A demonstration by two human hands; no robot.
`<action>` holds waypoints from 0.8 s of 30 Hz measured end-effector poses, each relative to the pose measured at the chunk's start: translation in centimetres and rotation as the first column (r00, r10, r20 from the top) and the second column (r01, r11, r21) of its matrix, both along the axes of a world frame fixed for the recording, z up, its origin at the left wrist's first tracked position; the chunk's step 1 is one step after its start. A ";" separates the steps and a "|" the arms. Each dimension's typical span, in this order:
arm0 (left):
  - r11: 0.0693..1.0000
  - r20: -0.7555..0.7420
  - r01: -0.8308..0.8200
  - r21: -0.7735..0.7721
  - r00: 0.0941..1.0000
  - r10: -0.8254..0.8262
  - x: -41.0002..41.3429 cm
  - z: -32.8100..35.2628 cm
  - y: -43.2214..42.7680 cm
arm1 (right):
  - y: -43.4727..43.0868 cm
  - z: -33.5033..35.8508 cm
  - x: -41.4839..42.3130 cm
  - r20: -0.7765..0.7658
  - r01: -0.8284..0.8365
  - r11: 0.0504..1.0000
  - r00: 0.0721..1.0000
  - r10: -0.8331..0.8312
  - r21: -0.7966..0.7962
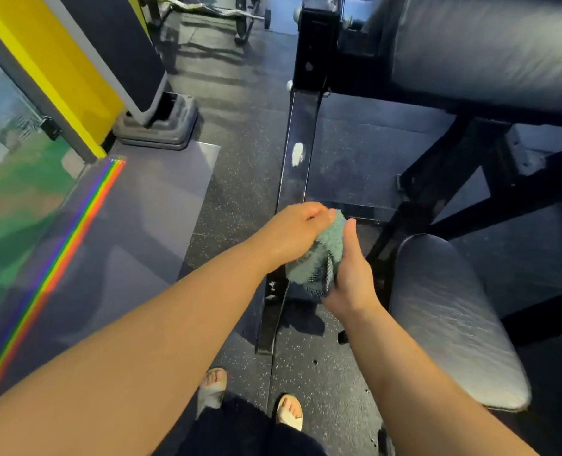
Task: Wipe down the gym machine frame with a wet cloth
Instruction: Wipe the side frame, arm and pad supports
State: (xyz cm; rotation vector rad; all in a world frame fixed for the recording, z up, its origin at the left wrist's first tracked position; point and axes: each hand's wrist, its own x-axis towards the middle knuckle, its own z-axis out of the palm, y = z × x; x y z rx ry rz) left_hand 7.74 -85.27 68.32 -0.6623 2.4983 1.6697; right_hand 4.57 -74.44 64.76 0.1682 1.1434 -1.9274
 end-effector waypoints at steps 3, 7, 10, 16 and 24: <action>0.981 -0.041 -0.193 -0.007 0.980 0.192 -0.6 -1.2 -2.4 | -2.1 -1.2 -1.6 -0.111 0.218 0.960 0.973 -0.201 0.176; 0.940 -0.004 -0.338 0.041 0.941 0.338 -1.5 -3.5 -7.2 | -6.5 -1.4 -4.0 -0.634 0.492 0.792 0.752 -0.178 0.361; 0.918 0.042 -0.369 0.144 0.929 0.367 -2.8 -4.3 -10.1 | -11.6 -3.6 -6.1 -0.843 0.408 0.768 0.440 0.309 0.494; 0.900 0.089 -0.340 0.273 0.940 0.328 -5.4 -4.3 -13.1 | -16.8 -5.1 -9.9 -0.570 0.704 0.329 0.131 0.811 0.630; 0.968 0.223 -0.178 0.175 0.965 0.137 -5.3 -4.4 -11.3 | -12.6 -9.4 -5.0 -0.433 0.699 0.260 0.078 0.898 0.666</action>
